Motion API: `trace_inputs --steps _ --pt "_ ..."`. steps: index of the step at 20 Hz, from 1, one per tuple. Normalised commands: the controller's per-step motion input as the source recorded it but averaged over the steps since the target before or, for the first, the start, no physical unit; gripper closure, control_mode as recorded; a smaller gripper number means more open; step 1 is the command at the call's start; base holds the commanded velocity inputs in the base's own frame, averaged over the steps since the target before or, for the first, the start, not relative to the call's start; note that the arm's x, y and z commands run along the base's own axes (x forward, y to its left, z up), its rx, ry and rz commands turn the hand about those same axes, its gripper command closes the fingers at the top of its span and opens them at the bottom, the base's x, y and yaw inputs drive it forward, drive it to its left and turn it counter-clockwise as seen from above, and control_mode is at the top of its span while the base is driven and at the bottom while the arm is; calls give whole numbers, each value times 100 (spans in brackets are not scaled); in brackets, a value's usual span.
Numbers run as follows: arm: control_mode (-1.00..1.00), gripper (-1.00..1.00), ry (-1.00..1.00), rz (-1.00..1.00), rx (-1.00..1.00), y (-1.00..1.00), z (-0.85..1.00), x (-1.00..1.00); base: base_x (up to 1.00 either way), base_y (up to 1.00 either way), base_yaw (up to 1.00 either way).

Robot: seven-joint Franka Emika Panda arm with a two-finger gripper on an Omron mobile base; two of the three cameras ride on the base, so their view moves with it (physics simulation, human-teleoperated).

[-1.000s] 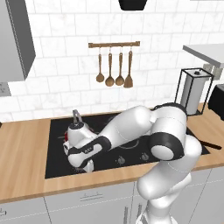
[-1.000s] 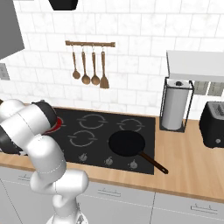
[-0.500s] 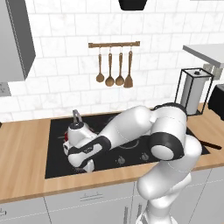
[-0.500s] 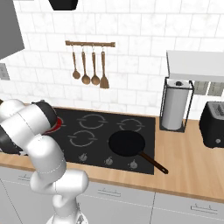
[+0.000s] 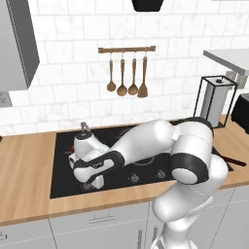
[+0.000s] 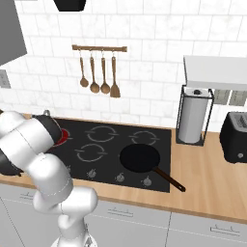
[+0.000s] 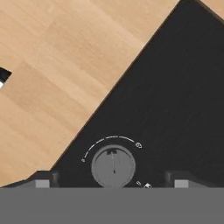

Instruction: Pick the kettle from the counter and place it on a stove burner. Then turn the burner on.

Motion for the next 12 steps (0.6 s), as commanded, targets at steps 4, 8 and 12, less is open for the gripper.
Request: trace_inputs --steps 4,8,12 --pt "-100 -100 -1 0 0 -1 74 -15 0 0 0" --pt "-100 -100 0 -9 1 -24 51 -36 0 0 0" --pt "-100 -100 0 -31 4 -58 30 -64 0 0 0"
